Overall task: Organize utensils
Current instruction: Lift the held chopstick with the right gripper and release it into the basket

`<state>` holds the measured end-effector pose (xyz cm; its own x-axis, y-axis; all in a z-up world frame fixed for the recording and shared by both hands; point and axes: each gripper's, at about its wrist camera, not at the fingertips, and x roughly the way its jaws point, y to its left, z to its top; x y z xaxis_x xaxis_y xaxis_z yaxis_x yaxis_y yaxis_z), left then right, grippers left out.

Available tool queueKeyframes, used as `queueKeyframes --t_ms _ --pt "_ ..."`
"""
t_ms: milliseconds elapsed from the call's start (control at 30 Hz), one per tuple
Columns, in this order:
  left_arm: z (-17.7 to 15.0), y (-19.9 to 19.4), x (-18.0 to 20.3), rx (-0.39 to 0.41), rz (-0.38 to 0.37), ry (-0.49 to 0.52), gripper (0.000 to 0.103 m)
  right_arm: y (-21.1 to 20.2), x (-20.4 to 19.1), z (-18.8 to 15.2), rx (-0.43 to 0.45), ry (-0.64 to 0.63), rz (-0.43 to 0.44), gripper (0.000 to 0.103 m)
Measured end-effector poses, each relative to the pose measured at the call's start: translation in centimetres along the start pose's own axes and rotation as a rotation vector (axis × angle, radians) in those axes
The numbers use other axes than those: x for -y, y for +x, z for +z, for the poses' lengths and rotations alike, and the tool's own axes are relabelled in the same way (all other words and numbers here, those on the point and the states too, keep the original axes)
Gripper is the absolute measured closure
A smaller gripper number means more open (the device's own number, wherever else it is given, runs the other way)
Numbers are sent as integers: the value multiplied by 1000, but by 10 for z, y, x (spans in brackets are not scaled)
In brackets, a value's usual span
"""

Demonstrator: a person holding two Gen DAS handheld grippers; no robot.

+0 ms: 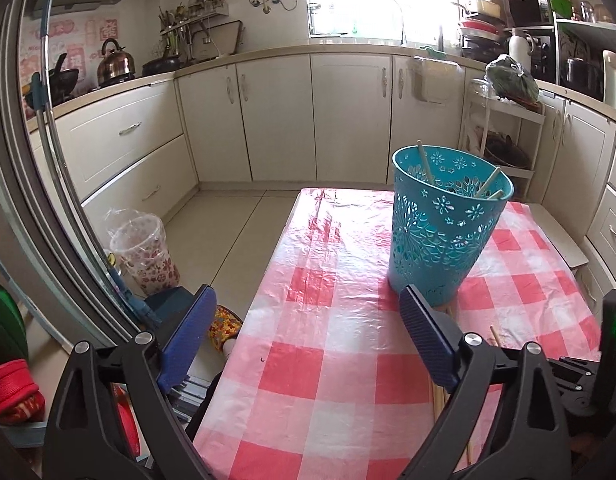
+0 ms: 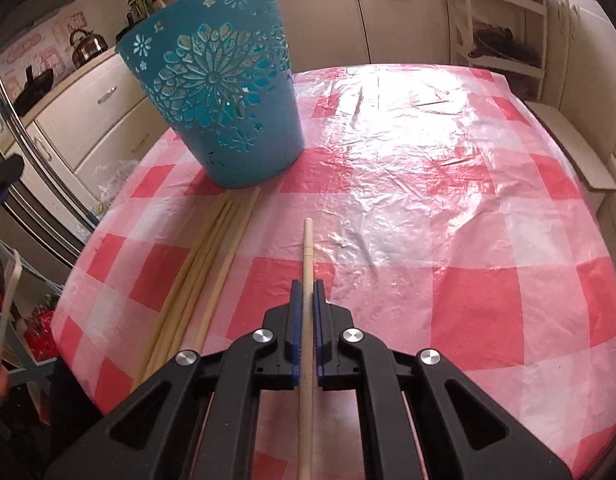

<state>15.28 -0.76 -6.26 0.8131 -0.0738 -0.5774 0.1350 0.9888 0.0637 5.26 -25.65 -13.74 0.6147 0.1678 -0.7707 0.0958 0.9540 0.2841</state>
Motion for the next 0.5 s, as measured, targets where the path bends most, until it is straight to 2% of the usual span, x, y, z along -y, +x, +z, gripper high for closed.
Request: queueKeyframes --t_ms 267,500 --pt "-10 12 -7 -65 -11 -33 13 -42 2 13 100 131 221 97" --pt "-19 20 -11 -106 -15 -48 13 -87 -8 44 231 129 307 97"
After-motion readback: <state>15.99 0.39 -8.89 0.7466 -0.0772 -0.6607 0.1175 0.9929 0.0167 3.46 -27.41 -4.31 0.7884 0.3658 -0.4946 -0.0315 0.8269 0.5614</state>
